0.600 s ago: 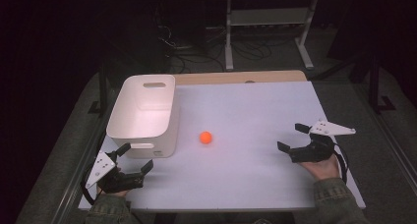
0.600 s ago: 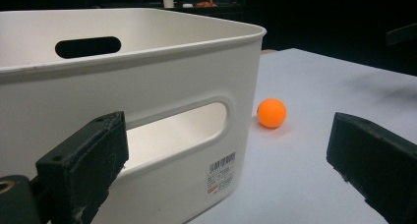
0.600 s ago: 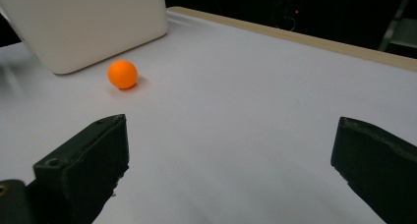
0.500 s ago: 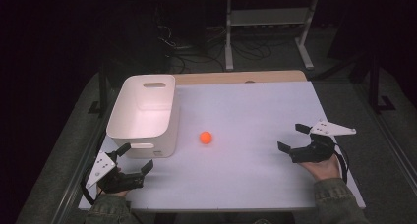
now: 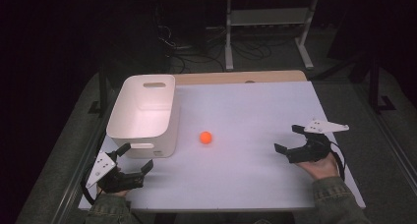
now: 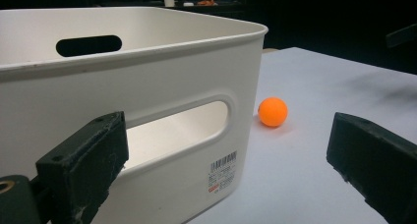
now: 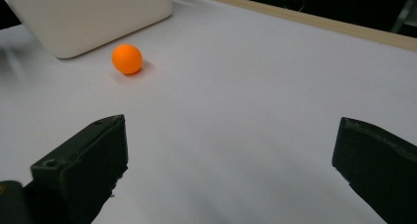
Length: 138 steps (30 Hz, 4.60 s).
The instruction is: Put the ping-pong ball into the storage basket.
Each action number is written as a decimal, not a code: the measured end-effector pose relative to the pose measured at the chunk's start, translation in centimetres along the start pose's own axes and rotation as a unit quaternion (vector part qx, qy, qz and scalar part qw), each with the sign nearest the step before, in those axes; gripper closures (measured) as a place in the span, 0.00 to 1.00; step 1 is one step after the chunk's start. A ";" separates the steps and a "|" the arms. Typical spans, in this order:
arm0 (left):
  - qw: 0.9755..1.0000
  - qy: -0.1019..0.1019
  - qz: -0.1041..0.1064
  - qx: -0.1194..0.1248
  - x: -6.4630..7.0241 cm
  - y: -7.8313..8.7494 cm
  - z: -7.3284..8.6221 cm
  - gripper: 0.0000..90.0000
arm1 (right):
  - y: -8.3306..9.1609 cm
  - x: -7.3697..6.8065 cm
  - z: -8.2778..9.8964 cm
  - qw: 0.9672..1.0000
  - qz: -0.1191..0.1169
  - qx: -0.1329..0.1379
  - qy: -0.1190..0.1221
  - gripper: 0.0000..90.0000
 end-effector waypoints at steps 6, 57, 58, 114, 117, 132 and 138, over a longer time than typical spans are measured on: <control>1.000 0.001 -0.001 0.001 0.0 0.0 0.0 0.02 | -0.7 -0.3 -0.7 1.000 -0.010 -0.021 0.007 0.00; 1.000 0.001 0.001 0.002 0.1 0.1 -0.1 0.02 | -3.7 -1.5 -5.4 0.997 -0.033 -0.054 0.054 0.00; 1.000 0.001 0.002 0.002 0.1 0.1 -0.1 0.02 | -3.7 -1.5 -5.4 0.997 -0.033 -0.054 0.054 0.00; 1.000 0.001 0.004 0.005 0.1 0.3 -0.1 0.02 | -7.9 -3.2 -8.7 0.989 -0.075 -0.090 0.090 0.00; 1.000 0.001 0.005 0.004 0.1 0.2 -0.1 0.02 | -8.2 -3.3 -8.8 0.988 -0.078 -0.093 0.092 0.00; 1.000 0.001 0.006 0.005 0.1 0.2 -0.1 0.02 | -9.5 -3.9 -9.7 0.986 -0.087 -0.101 0.101 0.00; 1.000 0.000 0.005 0.005 0.1 0.2 -0.2 0.02 | -10.1 -4.2 -9.9 0.984 -0.093 -0.108 0.102 0.00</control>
Point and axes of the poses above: each handheld gripper's, and its own axes: y roughly backward along the jaws, z roughly out of its underside, x roughly to its right, the point moved 6 cm from there along -y, roughly forward along the jaws, and after that the axes turned 5 degrees about -z, right-handed, at the moved point
